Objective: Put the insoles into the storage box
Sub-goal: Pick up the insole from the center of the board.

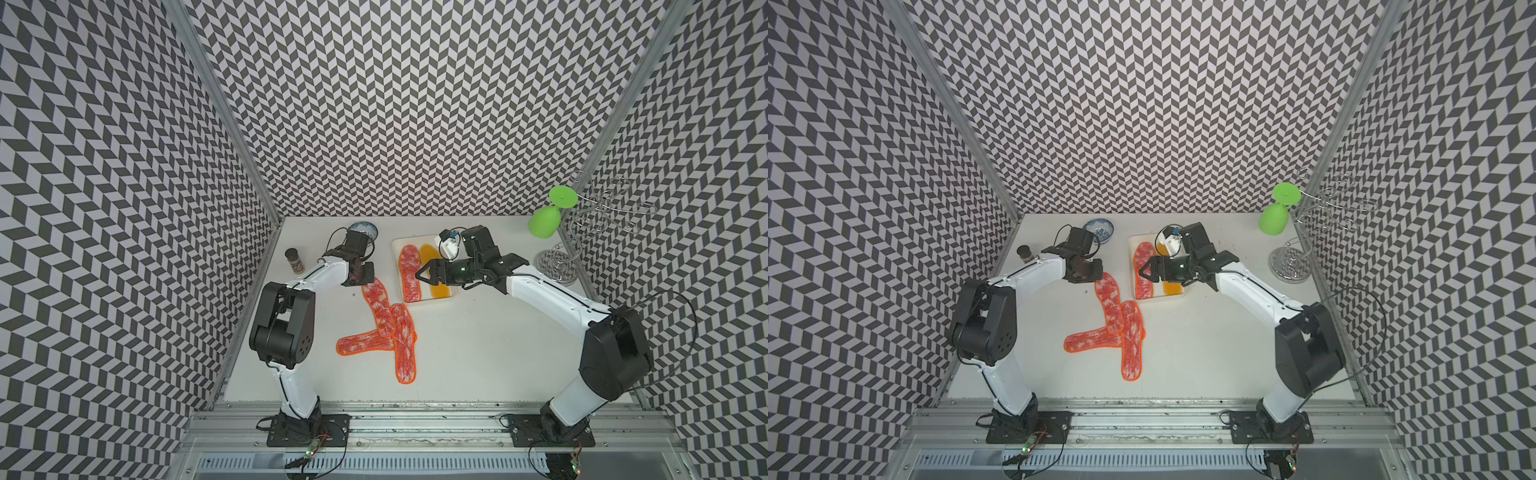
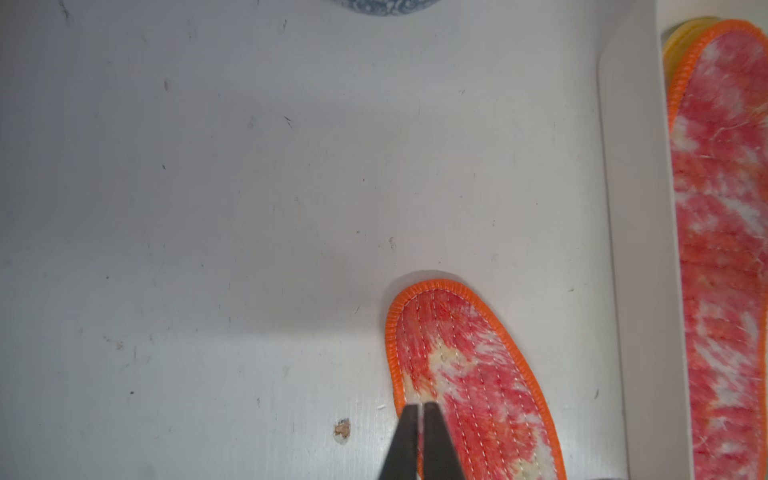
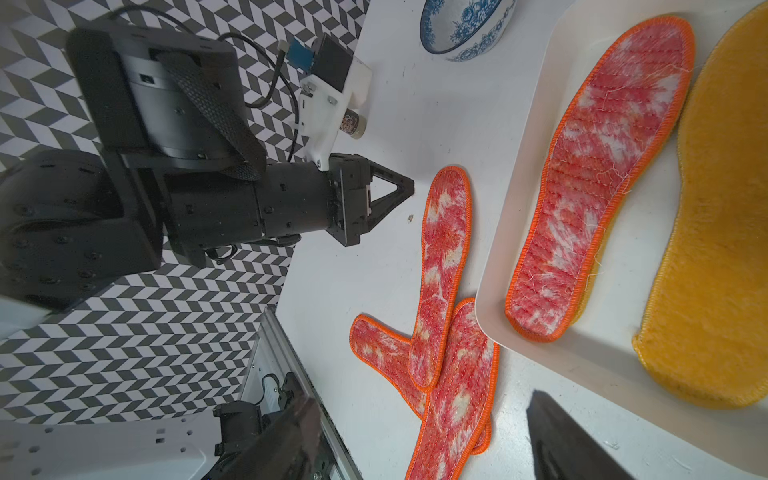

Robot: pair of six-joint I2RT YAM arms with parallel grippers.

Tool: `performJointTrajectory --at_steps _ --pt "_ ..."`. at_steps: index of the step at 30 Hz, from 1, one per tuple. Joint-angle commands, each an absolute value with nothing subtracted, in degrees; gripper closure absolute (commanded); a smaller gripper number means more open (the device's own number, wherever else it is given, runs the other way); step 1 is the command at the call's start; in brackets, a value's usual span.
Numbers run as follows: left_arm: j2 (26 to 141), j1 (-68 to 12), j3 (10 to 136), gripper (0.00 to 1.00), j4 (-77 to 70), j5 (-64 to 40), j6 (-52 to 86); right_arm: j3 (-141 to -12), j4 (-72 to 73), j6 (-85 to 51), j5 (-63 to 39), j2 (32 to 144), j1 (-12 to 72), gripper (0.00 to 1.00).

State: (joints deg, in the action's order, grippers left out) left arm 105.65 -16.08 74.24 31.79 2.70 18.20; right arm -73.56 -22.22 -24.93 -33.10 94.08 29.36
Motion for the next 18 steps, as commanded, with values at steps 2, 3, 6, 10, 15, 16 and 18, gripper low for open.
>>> performJointTrajectory --at_steps 2,3,6,10,15,16,18 --pt "109.1 -15.7 76.2 0.69 33.1 2.4 17.2 -74.7 -19.8 -24.8 -34.1 95.0 29.2 0.19" --pt "109.7 -15.7 76.5 0.68 32.7 2.5 17.1 -74.9 -19.9 -24.7 -34.0 95.1 29.2 0.20" --pt "111.5 -15.7 78.1 0.66 32.9 2.6 16.8 -75.1 -20.3 -24.4 -33.9 95.2 29.1 0.20" --pt "113.3 -15.7 79.7 0.62 33.1 2.1 15.8 -75.0 -20.2 -24.5 -34.1 95.4 29.1 0.20" --pt "115.1 -15.7 80.6 0.55 33.8 3.9 15.3 -75.1 -20.1 -24.5 -34.4 95.8 29.2 0.20" --pt "115.4 -15.7 80.6 0.53 34.1 4.2 15.2 -75.1 -20.1 -24.5 -34.5 95.8 29.1 0.20" --pt "116.1 -15.7 80.4 0.51 34.1 4.4 15.0 -75.1 -20.1 -24.4 -34.5 96.0 29.1 0.20"
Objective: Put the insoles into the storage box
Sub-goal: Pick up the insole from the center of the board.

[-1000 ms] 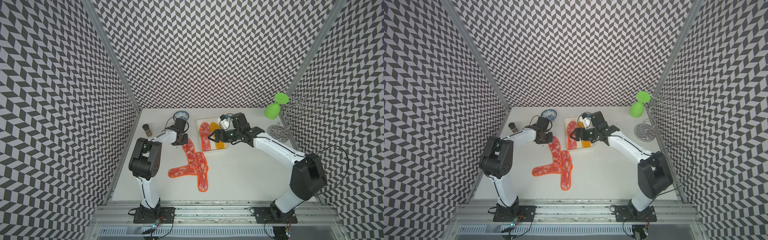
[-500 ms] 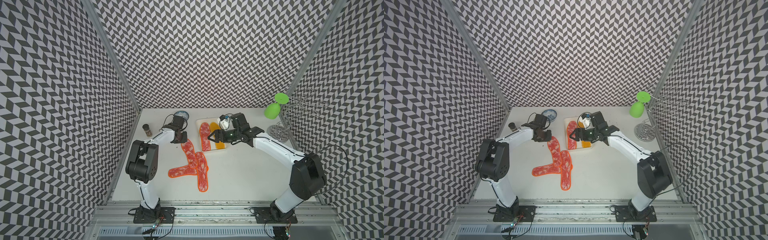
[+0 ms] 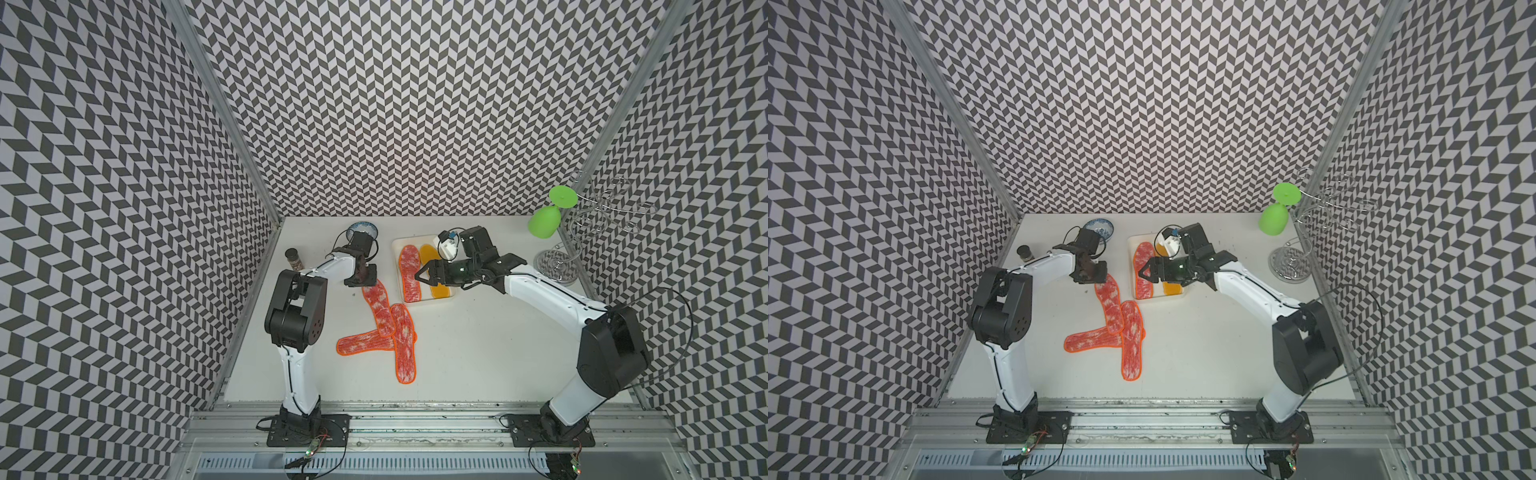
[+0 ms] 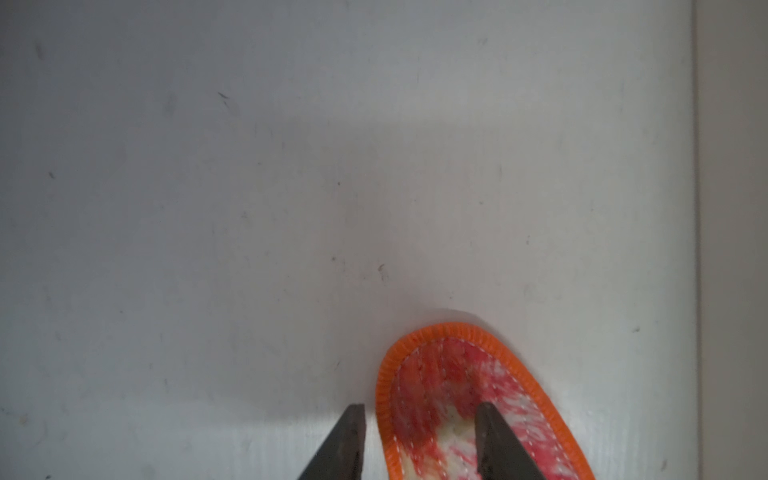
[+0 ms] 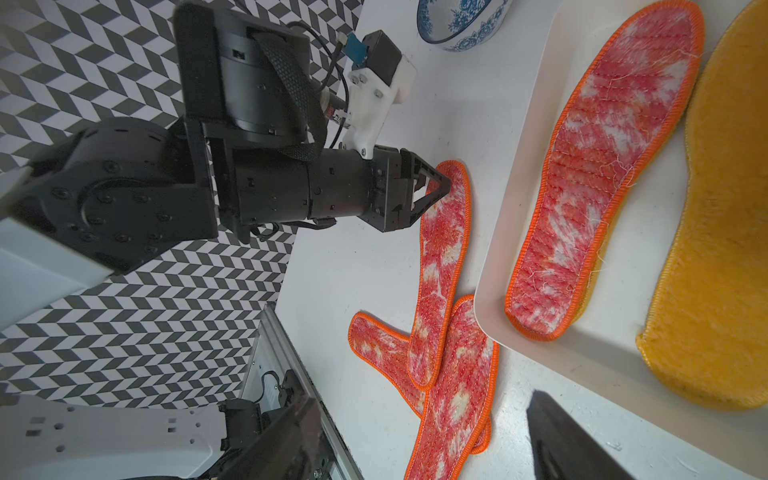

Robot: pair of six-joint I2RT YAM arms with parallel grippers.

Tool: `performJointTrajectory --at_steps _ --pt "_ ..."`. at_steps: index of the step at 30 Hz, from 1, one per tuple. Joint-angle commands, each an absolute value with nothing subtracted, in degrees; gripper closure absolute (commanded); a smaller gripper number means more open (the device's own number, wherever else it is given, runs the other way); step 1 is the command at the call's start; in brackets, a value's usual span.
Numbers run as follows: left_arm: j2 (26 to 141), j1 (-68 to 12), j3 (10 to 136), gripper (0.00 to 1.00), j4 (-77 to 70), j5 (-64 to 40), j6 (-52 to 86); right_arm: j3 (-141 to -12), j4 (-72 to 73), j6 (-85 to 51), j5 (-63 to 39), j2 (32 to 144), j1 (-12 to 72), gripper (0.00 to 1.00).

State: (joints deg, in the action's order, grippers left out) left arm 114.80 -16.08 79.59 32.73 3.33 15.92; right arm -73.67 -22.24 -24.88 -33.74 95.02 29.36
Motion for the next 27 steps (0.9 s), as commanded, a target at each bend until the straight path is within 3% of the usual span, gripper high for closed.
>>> performJointTrajectory --at_steps 1,10,16,27 --pt "116.3 -15.7 80.2 0.50 33.8 4.3 15.0 -75.1 -20.1 -24.3 -34.5 96.0 29.1 0.20" --pt "119.3 -16.4 79.0 0.48 34.3 5.8 14.2 -74.2 -19.5 -24.6 -35.0 95.9 29.1 0.20" --pt "121.1 -17.4 76.1 0.57 33.7 5.9 14.7 -73.8 -18.9 -24.9 -35.3 95.8 29.1 0.20" --pt "122.0 -18.5 72.9 0.98 33.0 7.6 14.7 -72.8 -17.6 -25.8 -36.1 95.5 29.2 0.20"
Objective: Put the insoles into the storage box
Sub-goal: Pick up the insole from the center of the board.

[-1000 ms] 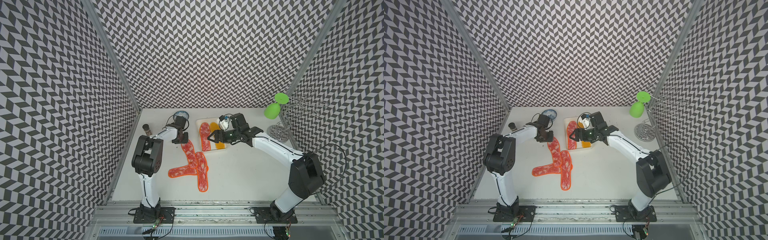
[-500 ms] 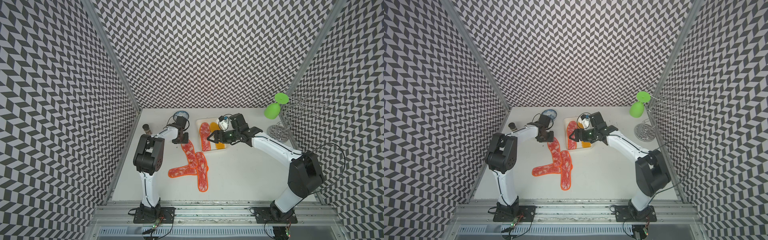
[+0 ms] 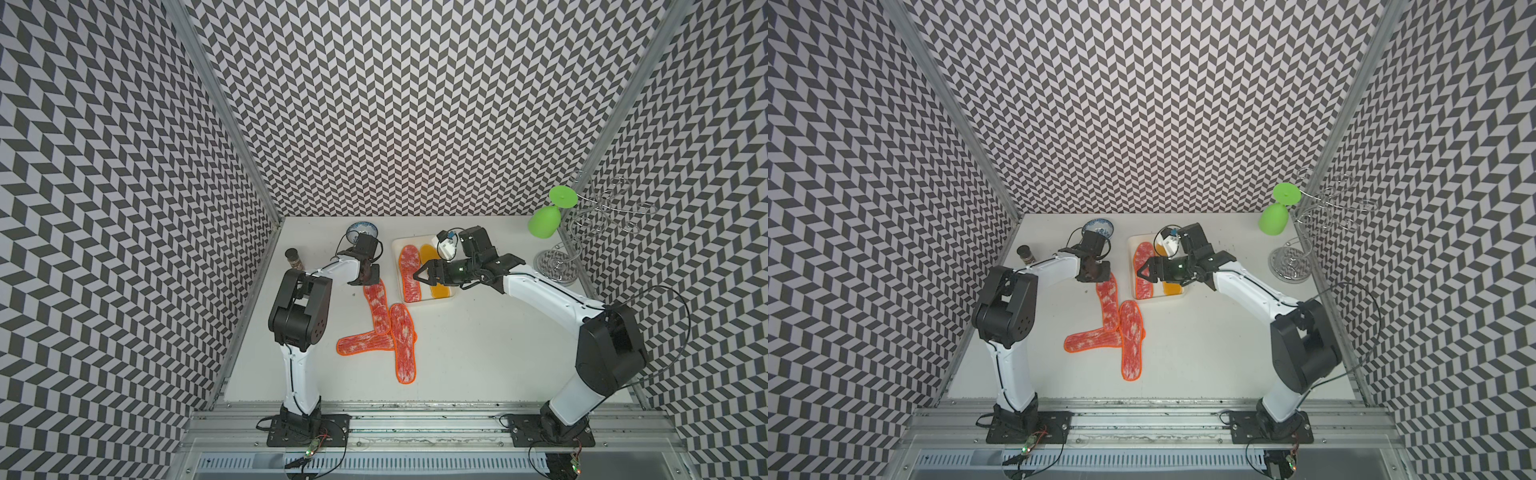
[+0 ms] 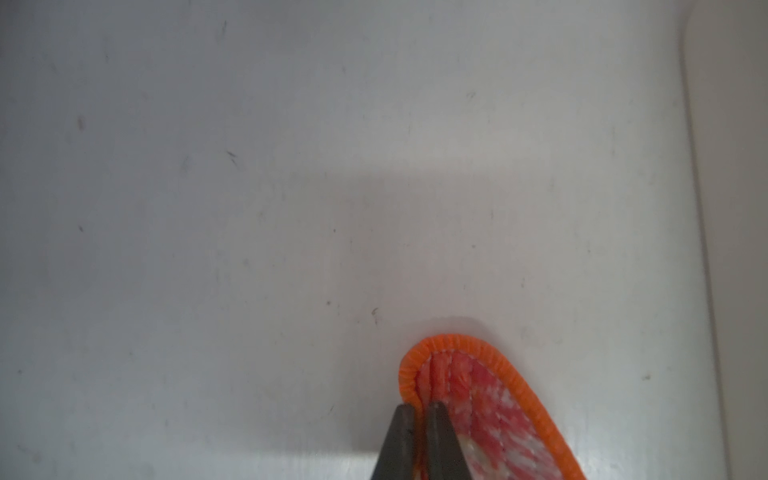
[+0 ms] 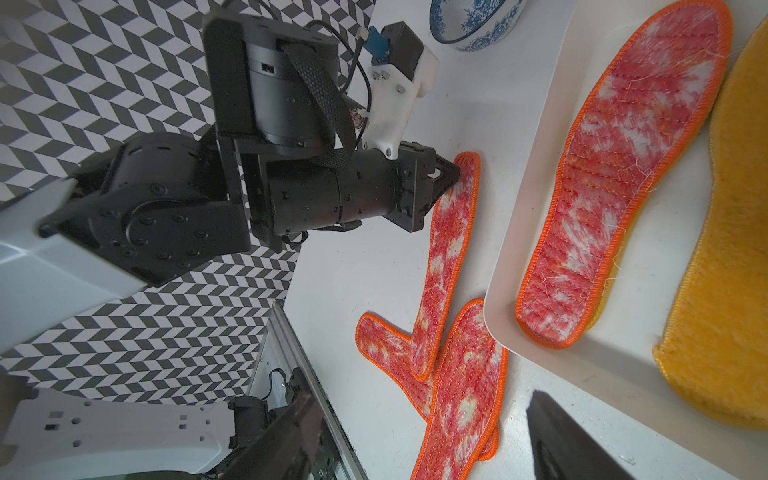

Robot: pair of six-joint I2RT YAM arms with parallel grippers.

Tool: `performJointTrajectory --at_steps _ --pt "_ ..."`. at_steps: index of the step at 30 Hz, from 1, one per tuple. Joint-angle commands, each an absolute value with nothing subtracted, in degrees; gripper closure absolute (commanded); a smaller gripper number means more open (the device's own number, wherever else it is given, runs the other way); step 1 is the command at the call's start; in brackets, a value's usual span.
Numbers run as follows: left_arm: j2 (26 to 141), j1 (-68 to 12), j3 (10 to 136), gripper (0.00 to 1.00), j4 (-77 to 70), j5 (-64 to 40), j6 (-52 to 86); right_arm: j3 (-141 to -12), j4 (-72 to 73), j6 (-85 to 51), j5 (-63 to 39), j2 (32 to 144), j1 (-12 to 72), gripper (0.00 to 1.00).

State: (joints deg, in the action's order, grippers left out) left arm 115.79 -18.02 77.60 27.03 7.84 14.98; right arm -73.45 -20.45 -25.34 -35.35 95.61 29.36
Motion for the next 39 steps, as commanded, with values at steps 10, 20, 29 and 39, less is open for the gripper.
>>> performJointTrajectory --at_steps 10,20,29,39 --pt "115.7 -18.4 73.6 1.00 32.6 7.0 14.6 -73.0 -17.2 -26.1 -36.2 95.4 29.0 0.20" --pt "106.1 -16.7 77.4 1.00 33.1 2.8 14.8 -72.4 -16.4 -26.5 -37.0 95.3 29.0 0.21" --pt "99.6 -15.6 77.1 1.00 34.7 -1.2 15.1 -72.1 -14.3 -27.9 -39.3 95.8 29.0 0.22" --pt "92.1 -15.6 80.2 1.00 39.8 -5.6 15.8 -72.7 -11.4 -29.2 -43.0 97.5 29.3 0.26"
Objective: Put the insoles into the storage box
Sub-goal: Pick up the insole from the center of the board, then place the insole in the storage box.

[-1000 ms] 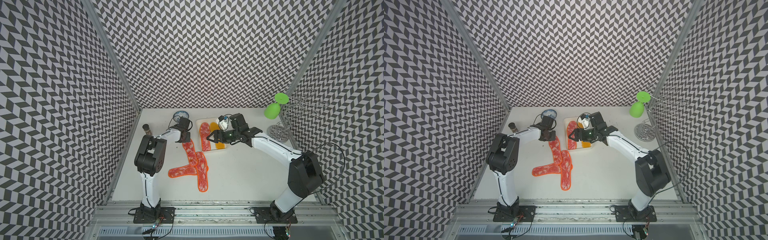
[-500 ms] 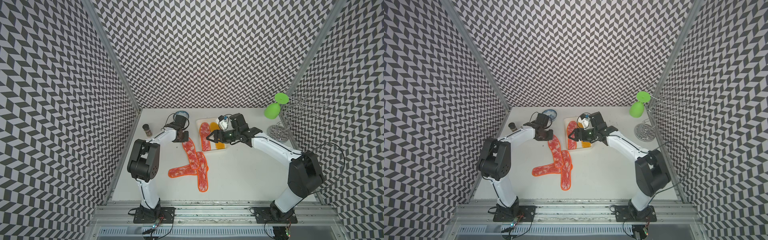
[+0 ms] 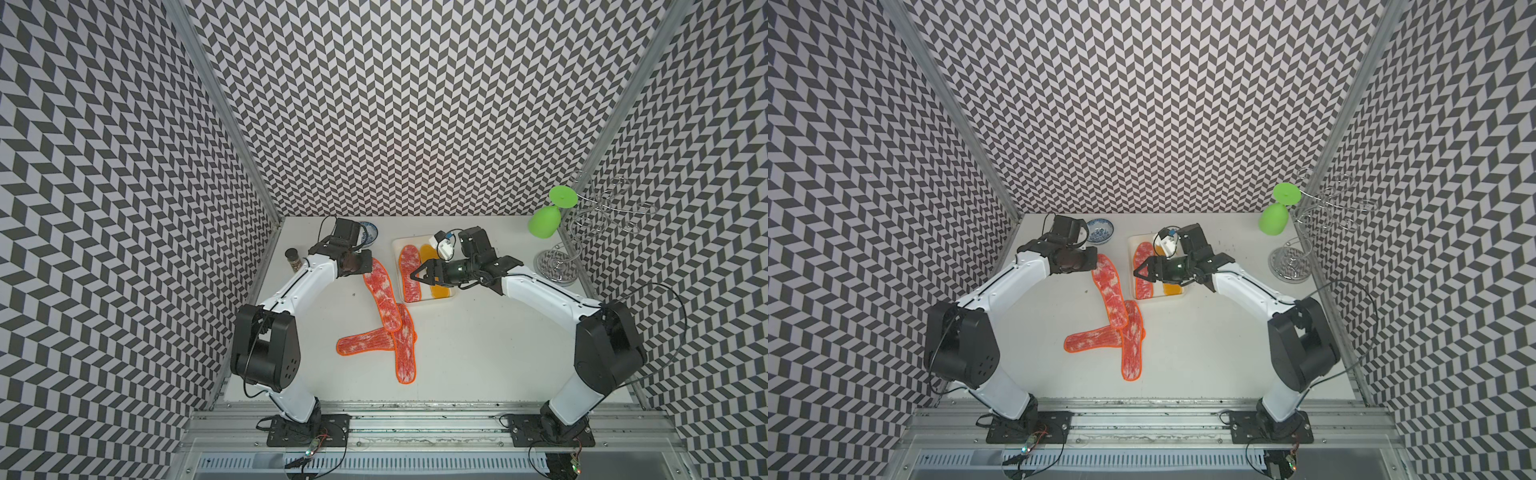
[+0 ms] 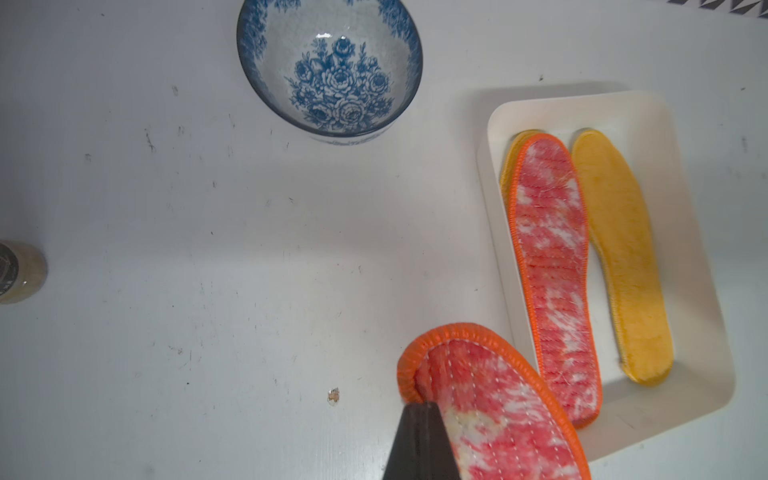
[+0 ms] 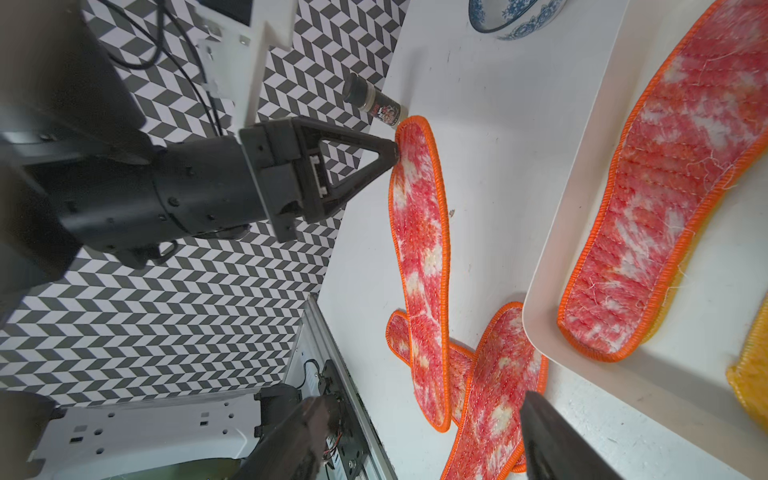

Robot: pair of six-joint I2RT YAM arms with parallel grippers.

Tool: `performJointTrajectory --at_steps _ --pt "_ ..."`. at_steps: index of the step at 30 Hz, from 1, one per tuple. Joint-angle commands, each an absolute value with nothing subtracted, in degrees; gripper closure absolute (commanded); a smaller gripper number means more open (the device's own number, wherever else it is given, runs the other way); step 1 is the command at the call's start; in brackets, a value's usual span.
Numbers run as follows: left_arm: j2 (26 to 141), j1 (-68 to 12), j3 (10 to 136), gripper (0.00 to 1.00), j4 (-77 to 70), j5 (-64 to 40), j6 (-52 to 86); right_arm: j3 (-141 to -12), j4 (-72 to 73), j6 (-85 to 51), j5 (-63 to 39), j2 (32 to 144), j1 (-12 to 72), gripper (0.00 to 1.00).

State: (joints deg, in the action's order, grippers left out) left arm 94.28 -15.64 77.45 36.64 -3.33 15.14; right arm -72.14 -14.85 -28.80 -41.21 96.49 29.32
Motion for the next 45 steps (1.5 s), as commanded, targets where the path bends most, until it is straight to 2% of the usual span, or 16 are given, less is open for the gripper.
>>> performJointTrajectory --at_steps 1,10,19,31,32,34,36,39,41,45 --pt "91.7 -15.8 80.7 1.00 40.6 -5.8 15.9 -73.0 -11.2 -29.3 -43.4 97.8 29.3 0.26" --pt "91.0 -20.0 85.0 1.00 44.6 -6.9 18.0 -75.2 -7.3 -32.4 -45.9 100.9 31.1 0.33" --pt "91.8 -23.0 88.8 1.00 45.2 -6.9 18.5 -74.8 -3.0 -34.9 -48.1 103.9 32.8 0.47" --pt "91.7 -23.2 88.7 1.00 45.2 -6.9 18.0 -73.9 -2.1 -36.8 -49.0 102.6 33.0 0.96" --pt "91.6 -23.3 88.6 0.92 45.2 -6.9 18.1 -73.9 -2.0 -36.9 -49.0 102.4 33.0 1.00" --pt "91.1 -23.1 88.4 0.78 44.9 -7.1 18.2 -73.9 -2.0 -37.3 -49.0 101.9 32.7 1.00" --pt "89.8 -22.8 87.4 0.72 44.2 -7.8 18.6 -73.8 -1.5 -37.9 -49.6 101.3 32.1 1.00" --pt "86.1 -21.9 84.4 0.57 41.2 -9.9 20.3 -73.0 0.9 -39.9 -51.7 100.1 30.5 1.00" --pt "82.4 -21.0 80.5 0.52 37.5 -13.1 22.2 -72.6 2.8 -41.3 -53.3 99.2 29.5 1.00" --pt "75.9 -20.7 70.0 0.51 26.4 -23.3 30.3 -71.5 8.3 -45.4 -55.3 97.4 28.2 1.00"
